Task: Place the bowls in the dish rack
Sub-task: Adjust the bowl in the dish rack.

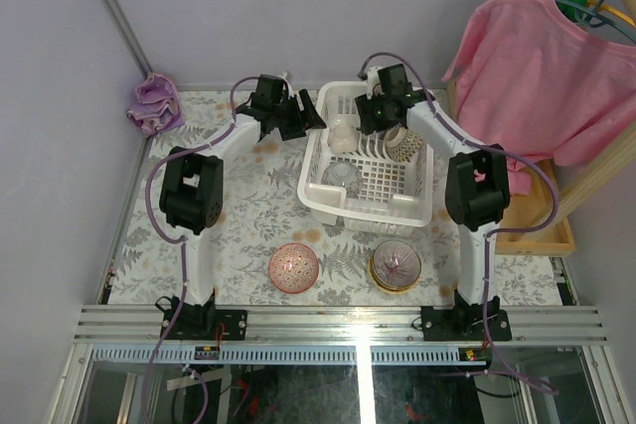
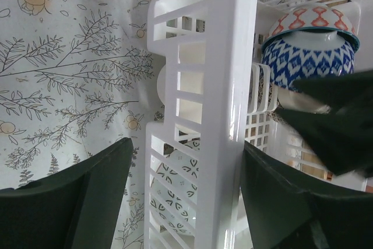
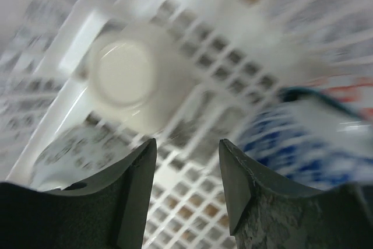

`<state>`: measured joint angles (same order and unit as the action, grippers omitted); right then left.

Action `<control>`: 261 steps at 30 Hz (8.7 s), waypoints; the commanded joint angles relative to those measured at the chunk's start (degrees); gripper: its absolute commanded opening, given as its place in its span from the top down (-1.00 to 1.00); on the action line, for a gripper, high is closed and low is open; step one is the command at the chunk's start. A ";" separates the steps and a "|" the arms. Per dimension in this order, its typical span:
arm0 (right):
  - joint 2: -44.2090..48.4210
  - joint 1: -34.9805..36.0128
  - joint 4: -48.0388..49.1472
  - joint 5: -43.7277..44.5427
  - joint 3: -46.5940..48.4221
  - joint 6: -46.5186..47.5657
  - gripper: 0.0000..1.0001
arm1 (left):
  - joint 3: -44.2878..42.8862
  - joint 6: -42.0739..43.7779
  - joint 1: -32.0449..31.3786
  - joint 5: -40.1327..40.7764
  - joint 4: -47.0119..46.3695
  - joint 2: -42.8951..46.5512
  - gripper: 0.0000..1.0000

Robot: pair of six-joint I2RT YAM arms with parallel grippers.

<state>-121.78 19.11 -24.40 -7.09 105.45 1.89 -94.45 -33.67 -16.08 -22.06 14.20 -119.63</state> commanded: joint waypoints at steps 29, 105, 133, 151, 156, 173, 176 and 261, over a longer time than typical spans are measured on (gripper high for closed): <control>24.96 2.38 16.59 20.75 -32.21 -44.53 -0.34 | 1.22 -0.87 0.41 -2.40 -2.32 3.03 -0.39; 18.14 0.14 73.62 15.17 -50.53 -67.43 1.00 | 4.45 -4.17 2.98 -7.51 -7.75 0.53 -0.37; 15.65 -0.83 53.37 -25.35 -37.35 -48.40 1.00 | -1.62 -3.66 2.38 -5.88 -5.24 -2.96 0.25; 14.49 -1.15 43.57 -47.77 -29.76 -37.80 1.00 | -14.17 -1.31 2.20 -0.59 1.55 -9.07 0.45; 15.69 -1.20 42.53 -48.37 -30.65 -35.47 1.00 | -14.00 -1.22 2.08 -0.58 1.63 -8.99 0.45; 11.50 -6.36 43.72 -55.18 -30.08 -35.98 1.00 | -13.46 -0.09 1.83 0.26 2.63 -7.98 0.44; 10.28 -7.09 43.23 -56.78 -29.14 -35.78 1.00 | -13.57 -0.08 1.84 0.27 2.68 -8.11 0.44; 14.18 -7.84 -5.71 -23.35 -25.42 -9.23 0.32 | -12.34 2.37 1.30 3.30 5.05 -3.79 0.29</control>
<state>-112.92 12.67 -26.04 -32.36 80.38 -7.33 -106.39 -31.66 -14.63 -18.98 21.39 -127.11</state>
